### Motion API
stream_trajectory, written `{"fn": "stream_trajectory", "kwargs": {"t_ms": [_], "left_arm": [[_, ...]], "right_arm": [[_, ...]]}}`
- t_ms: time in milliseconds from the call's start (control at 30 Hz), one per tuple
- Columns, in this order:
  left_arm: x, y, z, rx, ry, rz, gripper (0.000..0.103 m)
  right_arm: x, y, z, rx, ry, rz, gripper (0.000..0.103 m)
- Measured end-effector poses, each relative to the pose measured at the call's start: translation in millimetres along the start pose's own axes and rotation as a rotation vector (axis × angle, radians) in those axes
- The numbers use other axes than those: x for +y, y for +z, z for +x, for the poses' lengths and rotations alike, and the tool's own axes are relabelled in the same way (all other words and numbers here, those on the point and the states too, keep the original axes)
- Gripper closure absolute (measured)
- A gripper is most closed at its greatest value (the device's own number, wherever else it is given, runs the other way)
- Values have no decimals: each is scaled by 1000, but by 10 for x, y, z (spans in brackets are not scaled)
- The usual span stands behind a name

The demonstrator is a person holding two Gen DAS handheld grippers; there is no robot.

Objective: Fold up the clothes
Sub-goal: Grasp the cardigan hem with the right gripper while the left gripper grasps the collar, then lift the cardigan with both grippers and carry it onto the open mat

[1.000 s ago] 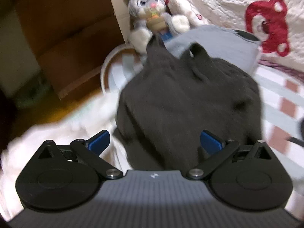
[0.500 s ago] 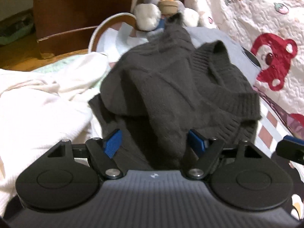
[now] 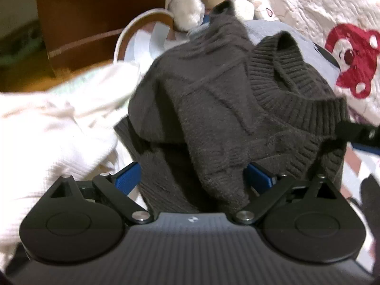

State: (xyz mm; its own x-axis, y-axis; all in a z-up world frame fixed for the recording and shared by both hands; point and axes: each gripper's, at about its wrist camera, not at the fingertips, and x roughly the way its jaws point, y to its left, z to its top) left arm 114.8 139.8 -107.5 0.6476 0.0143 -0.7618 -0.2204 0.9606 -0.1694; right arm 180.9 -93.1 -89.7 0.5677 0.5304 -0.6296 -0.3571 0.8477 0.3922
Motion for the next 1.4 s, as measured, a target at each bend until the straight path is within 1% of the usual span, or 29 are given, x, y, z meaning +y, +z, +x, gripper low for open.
{"fn": "stream_trajectory", "kwargs": {"t_ms": [67, 133, 167, 200, 233, 267, 300, 333, 367, 400, 467, 633, 667, 700, 733, 767, 800, 900, 933, 1000, 1033, 1067, 1100, 1133, 1167, 1200, 1233, 1300, 1400], "left_arm": [[57, -5, 53, 31, -35, -33, 4], [105, 1, 130, 66, -80, -71, 4], [128, 5, 171, 84, -103, -91, 7], [141, 10, 189, 87, -123, -99, 10], [148, 16, 195, 83, -140, -100, 23], [156, 22, 201, 79, -158, -102, 44], [178, 34, 192, 74, -183, -117, 50], [194, 41, 173, 65, -203, -127, 56], [204, 43, 152, 55, -219, -131, 64], [214, 46, 131, 45, -236, -135, 68], [211, 40, 109, 40, -282, -137, 74], [193, 19, 64, 37, -404, -141, 75], [189, 14, 55, 36, -428, -142, 75], [186, 15, 37, 35, -463, -138, 75], [183, 17, 14, 33, -503, -132, 75], [180, 19, -9, 30, -543, -126, 75], [136, 4, -26, 20, -524, -96, 75], [-53, -65, -70, -22, -378, 27, 75], [-116, -88, -84, -37, -329, 68, 75], [-242, -134, -113, -65, -231, 149, 70], [-305, -157, -128, -78, -181, 190, 63], [-368, -181, -143, -92, -132, 230, 51], [-431, -204, -157, -106, -82, 271, 46], [-494, -227, -172, -120, -33, 311, 41], [-535, -259, -184, -131, 3, 343, 40], [-540, -268, -194, -134, 15, 352, 39], [-534, -264, -204, -134, 18, 350, 38], [-439, -202, -199, -121, -10, 288, 34], [-183, -88, -127, -70, -94, 97, 23]], "right_arm": [[-69, -8, 170, 53, -8, 27, 12], [-143, -22, 320, 80, -21, 46, 7], [-175, -33, 373, 83, -23, 53, 3], [-190, -47, 382, 75, -6, 61, 2], [-206, -62, 390, 67, 10, 69, 2], [-222, -77, 399, 60, 27, 77, 4], [-237, -92, 408, 52, 43, 85, 15], [-237, -112, 400, 41, 60, 85, 23], [-199, -142, 350, 21, 77, 67, 36], [-183, -170, 297, 5, 91, 66, 45], [-186, -229, 178, -26, 134, 88, 53], [-288, -329, -54, -41, 254, 164, 68], [-319, -374, -81, -46, 277, 194, 74], [-369, -438, -96, -56, 295, 240, 85], [-423, -508, -112, -65, 315, 290, 85], [-476, -589, -131, -73, 336, 342, 88], [-492, -647, -145, -80, 339, 359, 92], [-480, -724, -161, -85, 292, 328, 94], [-440, -707, -202, -89, 273, 290, 95], [-360, -674, -283, -97, 236, 213, 95], [-317, -652, -323, -103, 212, 175, 91], [-264, -617, -358, -114, 173, 137, 89], [-215, -577, -386, -125, 133, 103, 77], [-183, -529, -399, -133, 86, 81, 60], [-169, -490, -415, -146, 40, 73, 26], [-171, -470, -434, -170, 13, 67, 19], [-181, -459, -457, -191, 12, 60, 19], [-184, -393, -408, -183, 32, 54, 19], [-189, -284, -250, -150, 36, 17, 18]]}}
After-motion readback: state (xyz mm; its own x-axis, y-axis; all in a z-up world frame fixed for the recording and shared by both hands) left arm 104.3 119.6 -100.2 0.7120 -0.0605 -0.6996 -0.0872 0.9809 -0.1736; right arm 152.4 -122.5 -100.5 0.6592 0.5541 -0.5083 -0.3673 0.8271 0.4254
